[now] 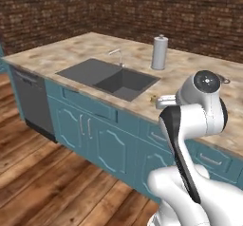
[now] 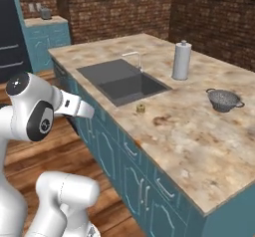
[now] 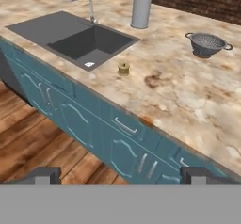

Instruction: Pick the candle and candle from the dining table and place them in the open cabinet. Close the cabinet after placing the objects.

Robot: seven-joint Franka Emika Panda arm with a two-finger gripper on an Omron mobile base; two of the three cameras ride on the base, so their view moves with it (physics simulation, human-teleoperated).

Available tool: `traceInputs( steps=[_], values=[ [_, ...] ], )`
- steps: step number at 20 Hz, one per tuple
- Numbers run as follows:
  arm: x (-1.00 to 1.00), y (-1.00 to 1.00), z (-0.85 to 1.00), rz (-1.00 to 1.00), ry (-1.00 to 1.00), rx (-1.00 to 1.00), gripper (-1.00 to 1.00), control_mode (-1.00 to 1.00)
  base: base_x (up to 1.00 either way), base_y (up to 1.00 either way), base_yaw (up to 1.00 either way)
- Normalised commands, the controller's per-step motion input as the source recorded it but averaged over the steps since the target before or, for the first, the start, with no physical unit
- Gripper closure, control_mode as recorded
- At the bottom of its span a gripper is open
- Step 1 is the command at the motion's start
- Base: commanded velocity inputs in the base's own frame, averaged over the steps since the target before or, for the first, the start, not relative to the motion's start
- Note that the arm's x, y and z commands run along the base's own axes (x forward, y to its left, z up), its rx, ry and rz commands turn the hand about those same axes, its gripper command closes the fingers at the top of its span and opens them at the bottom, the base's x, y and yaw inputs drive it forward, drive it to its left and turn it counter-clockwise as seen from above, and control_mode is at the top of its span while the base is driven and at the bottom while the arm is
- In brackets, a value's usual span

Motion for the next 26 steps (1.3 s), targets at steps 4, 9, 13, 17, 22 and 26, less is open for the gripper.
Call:
traceInputs(
  steps=[4,9,13,17,22,26],
  values=[
    [0.00,0.00,0.00,0.00,0.00,0.00,-1.00,1.00,0.24,0.72,-0.39],
    [0.00,0.00,0.00,0.00,0.00,0.00,-1.00,1.00,0.24,0.73,-0.38],
    [0.00,0.00,0.00,0.00,0.00,0.00,-1.00,1.00,0.24,0.72,-0.38],
    [0.00,0.00,0.00,0.00,0.00,0.00,-1.00,1.00,0.23,0.64,-0.37],
    [0.00,0.00,0.00,0.00,0.00,0.00,-1.00,1.00,0.24,0.57,-0.35],
    [0.00,0.00,0.00,0.00,0.00,0.00,-1.00,1.00,0.22,0.45,-0.33]
  ],
)
